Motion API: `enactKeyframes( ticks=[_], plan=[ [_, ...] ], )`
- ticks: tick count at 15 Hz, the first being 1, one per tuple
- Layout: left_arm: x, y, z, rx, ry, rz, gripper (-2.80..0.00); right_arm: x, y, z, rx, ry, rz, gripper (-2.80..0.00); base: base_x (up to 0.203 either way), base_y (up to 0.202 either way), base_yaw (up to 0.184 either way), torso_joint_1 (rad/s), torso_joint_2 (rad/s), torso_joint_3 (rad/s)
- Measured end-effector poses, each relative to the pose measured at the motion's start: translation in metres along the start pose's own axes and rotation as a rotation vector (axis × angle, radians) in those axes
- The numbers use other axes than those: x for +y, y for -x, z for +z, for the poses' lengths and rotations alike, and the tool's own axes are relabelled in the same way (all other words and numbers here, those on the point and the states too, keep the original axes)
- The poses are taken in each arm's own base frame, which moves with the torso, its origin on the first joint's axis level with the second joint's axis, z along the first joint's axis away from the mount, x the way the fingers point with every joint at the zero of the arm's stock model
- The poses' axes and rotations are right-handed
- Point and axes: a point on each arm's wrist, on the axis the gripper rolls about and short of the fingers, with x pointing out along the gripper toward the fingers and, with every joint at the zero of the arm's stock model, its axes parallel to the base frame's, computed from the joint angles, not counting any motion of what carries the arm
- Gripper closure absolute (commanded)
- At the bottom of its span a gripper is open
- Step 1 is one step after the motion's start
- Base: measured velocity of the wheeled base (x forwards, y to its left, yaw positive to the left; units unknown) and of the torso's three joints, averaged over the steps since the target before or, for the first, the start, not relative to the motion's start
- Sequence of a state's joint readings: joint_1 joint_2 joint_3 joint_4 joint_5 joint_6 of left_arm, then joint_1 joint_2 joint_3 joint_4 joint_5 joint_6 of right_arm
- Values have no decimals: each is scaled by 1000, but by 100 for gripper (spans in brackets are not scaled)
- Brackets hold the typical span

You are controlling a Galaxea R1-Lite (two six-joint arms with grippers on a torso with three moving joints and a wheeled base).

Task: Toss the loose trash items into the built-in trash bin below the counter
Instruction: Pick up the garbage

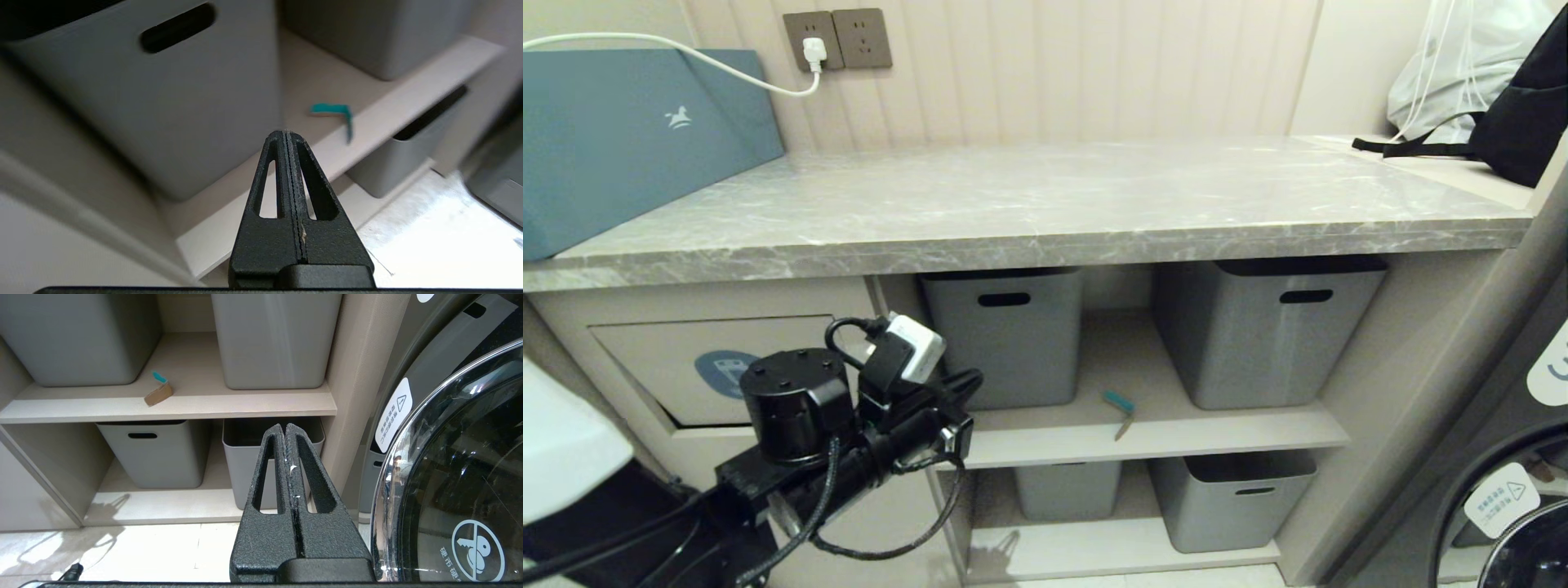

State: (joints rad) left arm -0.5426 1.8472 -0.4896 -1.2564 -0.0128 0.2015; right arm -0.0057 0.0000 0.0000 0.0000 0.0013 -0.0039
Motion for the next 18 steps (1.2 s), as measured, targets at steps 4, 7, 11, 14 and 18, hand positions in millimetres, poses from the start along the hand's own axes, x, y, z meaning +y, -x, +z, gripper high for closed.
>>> enactKeyframes(
  ticks=[4,7,11,14,18],
  plan=[
    [11,8,5,-1,7,117,0,0,0,0,0,0,0,0,0,0,0,0,0,0],
    [31,33,15,-25,2,211,0,0,0,0,0,0,0,0,0,0,0,0,0,0],
    [59,85,29,-83,-15,357,0,0,0,0,0,0,0,0,0,0,0,0,0,0],
    [59,137,26,-89,-21,392,0,0,0,0,0,0,0,0,0,0,0,0,0,0],
    [33,220,18,-130,-7,412,0,0,0,0,0,0,0,0,0,0,0,0,0,0]
  ],
)
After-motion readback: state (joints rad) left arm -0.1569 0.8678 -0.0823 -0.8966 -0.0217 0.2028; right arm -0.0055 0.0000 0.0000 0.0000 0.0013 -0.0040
